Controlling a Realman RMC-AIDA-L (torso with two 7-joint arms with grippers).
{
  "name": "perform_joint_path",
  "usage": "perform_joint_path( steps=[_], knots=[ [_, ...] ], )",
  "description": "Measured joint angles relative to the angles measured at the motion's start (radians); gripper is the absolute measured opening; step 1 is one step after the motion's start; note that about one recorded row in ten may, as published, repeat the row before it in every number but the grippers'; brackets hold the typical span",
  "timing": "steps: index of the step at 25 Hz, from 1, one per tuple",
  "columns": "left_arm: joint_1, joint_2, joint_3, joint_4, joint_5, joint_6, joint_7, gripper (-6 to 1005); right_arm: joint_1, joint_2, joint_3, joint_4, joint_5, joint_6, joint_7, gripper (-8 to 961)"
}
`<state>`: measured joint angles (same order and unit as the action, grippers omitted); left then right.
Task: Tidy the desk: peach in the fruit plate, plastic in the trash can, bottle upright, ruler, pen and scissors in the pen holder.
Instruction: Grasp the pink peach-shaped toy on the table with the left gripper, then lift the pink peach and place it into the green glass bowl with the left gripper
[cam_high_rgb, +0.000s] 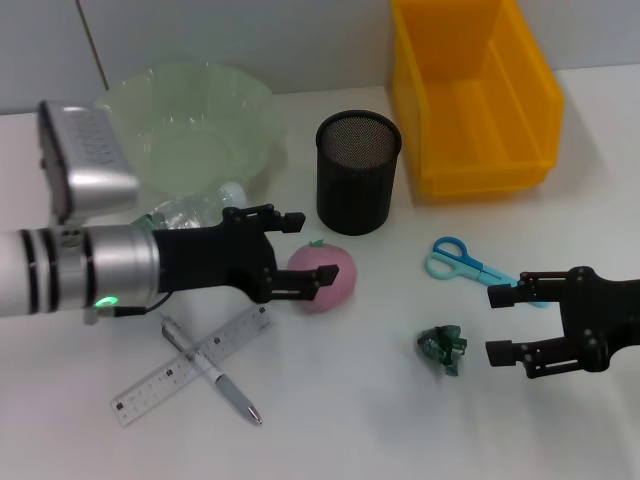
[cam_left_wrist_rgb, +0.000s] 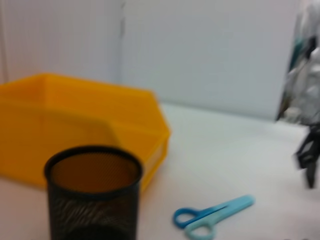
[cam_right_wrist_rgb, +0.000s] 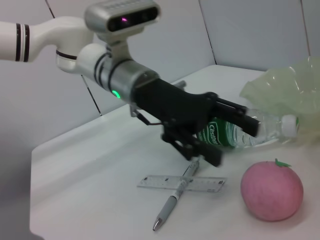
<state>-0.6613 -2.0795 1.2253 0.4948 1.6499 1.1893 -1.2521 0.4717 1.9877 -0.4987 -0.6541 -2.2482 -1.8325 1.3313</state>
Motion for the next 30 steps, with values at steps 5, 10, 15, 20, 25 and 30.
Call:
perform_joint_path(
  steps=[5, 10, 15, 20, 25, 30],
  knots=[
    [-0.019, -0.001, 0.189, 0.017, -0.061, -0.156, -0.057, 842, 0.001, -0.003, 0.000, -0.001, -0.001, 0.002, 0.008, 786],
    [-0.041, -0.001, 0.284, 0.021, -0.063, -0.220, -0.099, 842, 0.001, -0.005, 0.000, -0.005, -0.001, 0.009, 0.014, 783],
    [-0.047, -0.001, 0.333, 0.022, -0.064, -0.289, -0.109, 837, 0.001, -0.005, 0.000, -0.004, -0.001, 0.014, 0.015, 779],
    [-0.046, -0.001, 0.336, 0.022, -0.088, -0.321, -0.109, 828, 0.004, -0.004, 0.000, -0.006, -0.001, 0.013, 0.015, 776],
    [-0.020, 0.002, 0.331, 0.049, -0.151, -0.311, -0.098, 754, 0.005, -0.005, -0.004, -0.007, -0.001, 0.014, 0.016, 773],
    [0.014, 0.008, 0.319, 0.119, -0.176, -0.248, -0.110, 527, 0.006, -0.002, -0.009, -0.007, -0.001, 0.014, 0.016, 770]
  ],
)
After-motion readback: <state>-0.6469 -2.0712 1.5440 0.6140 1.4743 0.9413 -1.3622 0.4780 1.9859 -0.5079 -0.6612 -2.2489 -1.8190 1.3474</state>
